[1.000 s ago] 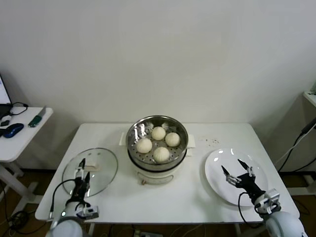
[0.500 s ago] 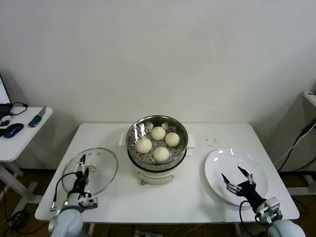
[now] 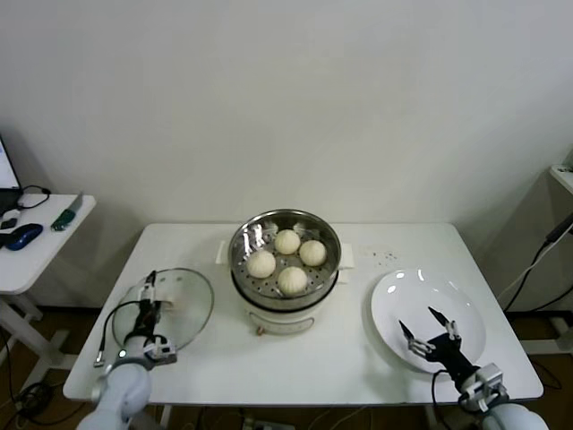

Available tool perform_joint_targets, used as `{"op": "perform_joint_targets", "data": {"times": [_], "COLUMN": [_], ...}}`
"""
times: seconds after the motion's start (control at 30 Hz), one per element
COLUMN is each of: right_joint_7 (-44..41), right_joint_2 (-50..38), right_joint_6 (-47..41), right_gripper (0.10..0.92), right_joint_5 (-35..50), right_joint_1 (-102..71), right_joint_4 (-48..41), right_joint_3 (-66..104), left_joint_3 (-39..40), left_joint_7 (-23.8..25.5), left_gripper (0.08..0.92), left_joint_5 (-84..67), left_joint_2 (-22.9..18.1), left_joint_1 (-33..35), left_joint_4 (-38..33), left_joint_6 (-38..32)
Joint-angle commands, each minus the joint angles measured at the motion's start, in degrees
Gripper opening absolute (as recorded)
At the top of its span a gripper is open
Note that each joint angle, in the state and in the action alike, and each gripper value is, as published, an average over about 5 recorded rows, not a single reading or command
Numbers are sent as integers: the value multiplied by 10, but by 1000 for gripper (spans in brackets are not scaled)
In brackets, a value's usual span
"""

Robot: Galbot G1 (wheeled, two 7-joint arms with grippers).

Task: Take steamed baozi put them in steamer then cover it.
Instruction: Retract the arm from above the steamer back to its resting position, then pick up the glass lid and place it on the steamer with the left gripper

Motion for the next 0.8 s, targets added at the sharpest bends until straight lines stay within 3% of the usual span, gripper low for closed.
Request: {"op": "perform_joint_targets", "data": {"times": [0.03,0.43,0.7,0.8], "right_joint_7": [-3,-3,-3,-1], "right_joint_2": [7,15,19,20], "right_joint_6": [2,6,9,11], "right_gripper": [823,823,823,823], "right_joint_5": [-15,-29,-34,-36], "right_joint_1": [2,9,10,11], "right_joint_4": [-3,-8,-13,-14], "right_joint_3": [-2,-5,-2,-1], "left_joint_3": [4,4,0,-3], "left_joint_7": [-5,-7,0,1], "left_gripper": [763,419,192,150], "left_joint_5": [-6,-25,-33,-39], "left_joint_2": [1,3,14,21], "left_joint_1": [-18,-8,17,35], "left_joint_4": [23,15,-43,-81], "left_joint_6": [-9,-17,-6,7]}}
